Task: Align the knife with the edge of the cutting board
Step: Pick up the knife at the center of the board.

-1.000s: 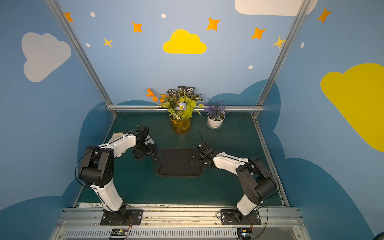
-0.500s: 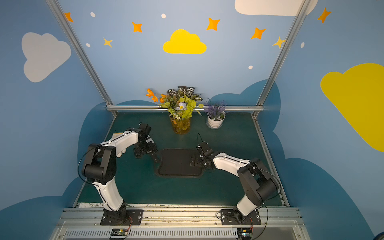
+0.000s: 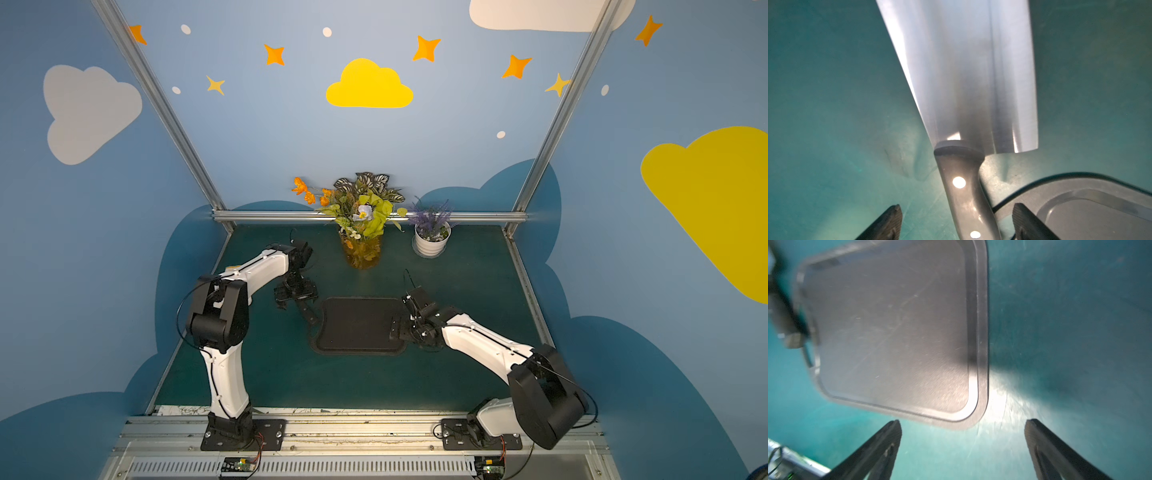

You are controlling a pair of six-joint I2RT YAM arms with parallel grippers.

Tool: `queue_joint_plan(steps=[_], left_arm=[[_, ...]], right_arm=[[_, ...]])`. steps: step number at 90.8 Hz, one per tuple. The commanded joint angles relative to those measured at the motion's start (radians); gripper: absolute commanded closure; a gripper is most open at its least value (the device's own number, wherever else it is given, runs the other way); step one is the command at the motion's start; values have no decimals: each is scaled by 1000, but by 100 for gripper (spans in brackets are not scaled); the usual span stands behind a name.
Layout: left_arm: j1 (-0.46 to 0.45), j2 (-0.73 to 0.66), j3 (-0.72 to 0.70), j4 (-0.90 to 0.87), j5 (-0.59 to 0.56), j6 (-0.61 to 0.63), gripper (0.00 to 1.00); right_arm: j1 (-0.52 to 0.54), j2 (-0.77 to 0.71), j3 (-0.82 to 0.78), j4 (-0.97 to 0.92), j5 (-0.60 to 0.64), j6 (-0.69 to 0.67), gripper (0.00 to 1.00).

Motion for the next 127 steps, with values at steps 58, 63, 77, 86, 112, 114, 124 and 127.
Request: queue_joint_plan(steps=[58,63,77,86,112,114,124,127], left_arm=[[-4,72,-53,48,8,-20,41],[0,74,-63,63,10,-14,42],[14,63,-103,114,24,1,48],[19,60,-109,123,25,12,50],[32,67,-100,110,-10,36,60],[32,66,-101,112,-10,37,61],[31,66,-103,114,-10,40,66],[33,65,-102,114,-10,43,66]], right_arm=[[-37,-164,-63,-77,26,-51,2],[-38,-167,-64,-80,28,-55,2],[-41,-169,-64,-86,41,-63,2],[-47,-161,-63,-85,40,-66,2],[-52,-158,-56,-83,33,-77,2],[-52,-158,-54,-83,32,-77,2],[-56,-162,-52,-87,30,-81,2],[-57,-162,-52,-88,29,-80,2]])
